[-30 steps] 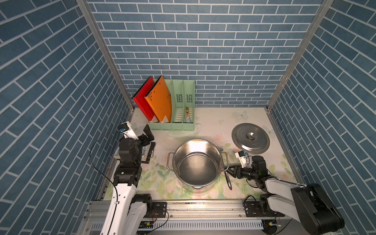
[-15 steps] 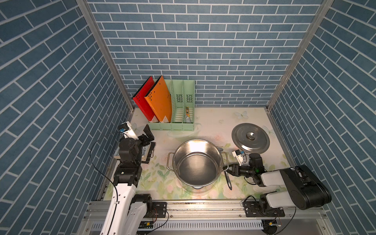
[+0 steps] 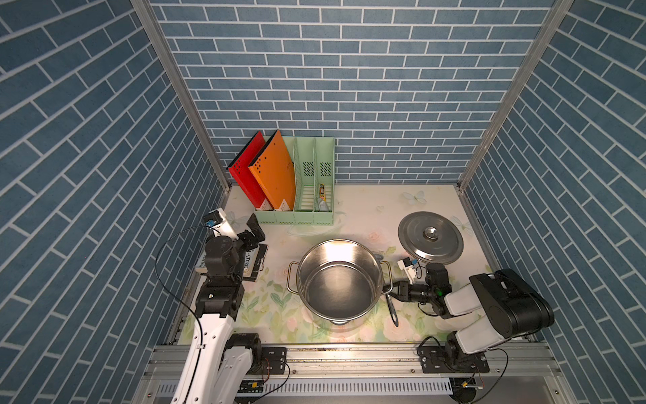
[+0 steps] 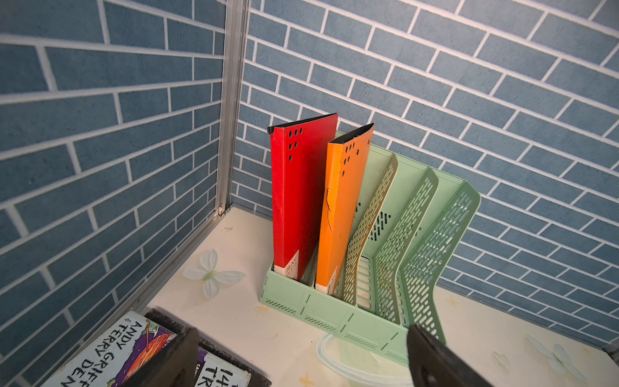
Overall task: Stir the soup with a spoon
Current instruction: Pick up the spoon from the center of the board.
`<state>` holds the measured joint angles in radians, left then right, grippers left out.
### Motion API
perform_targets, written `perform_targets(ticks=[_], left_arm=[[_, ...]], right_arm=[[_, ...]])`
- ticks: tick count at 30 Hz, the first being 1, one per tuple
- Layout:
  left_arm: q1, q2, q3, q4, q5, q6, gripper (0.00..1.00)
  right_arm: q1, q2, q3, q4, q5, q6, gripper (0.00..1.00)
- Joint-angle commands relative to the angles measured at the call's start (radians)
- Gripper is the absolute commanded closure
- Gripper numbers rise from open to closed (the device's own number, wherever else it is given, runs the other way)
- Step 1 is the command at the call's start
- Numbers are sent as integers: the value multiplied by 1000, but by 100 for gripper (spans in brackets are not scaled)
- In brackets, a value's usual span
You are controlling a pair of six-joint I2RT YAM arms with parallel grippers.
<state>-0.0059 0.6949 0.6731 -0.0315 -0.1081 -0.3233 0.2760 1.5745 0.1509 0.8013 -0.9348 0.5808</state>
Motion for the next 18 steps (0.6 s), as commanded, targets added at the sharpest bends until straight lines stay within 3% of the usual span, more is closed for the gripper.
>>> perform_targets(ticks=[1,8,14,18], left_arm=[[4,-2,25,13,4,8,0],[4,-4,30,5,2,14,0],[4,-11,57,19,47,57,0],[4,-18,55,100,147,89,0]], right_arm=[[6,18,12,43,-17,17,85],[2,2,23,40,7,37,100],[-35,-68,77,23,-15,105,100],[-119,-207,175,-154,-15,109,100]])
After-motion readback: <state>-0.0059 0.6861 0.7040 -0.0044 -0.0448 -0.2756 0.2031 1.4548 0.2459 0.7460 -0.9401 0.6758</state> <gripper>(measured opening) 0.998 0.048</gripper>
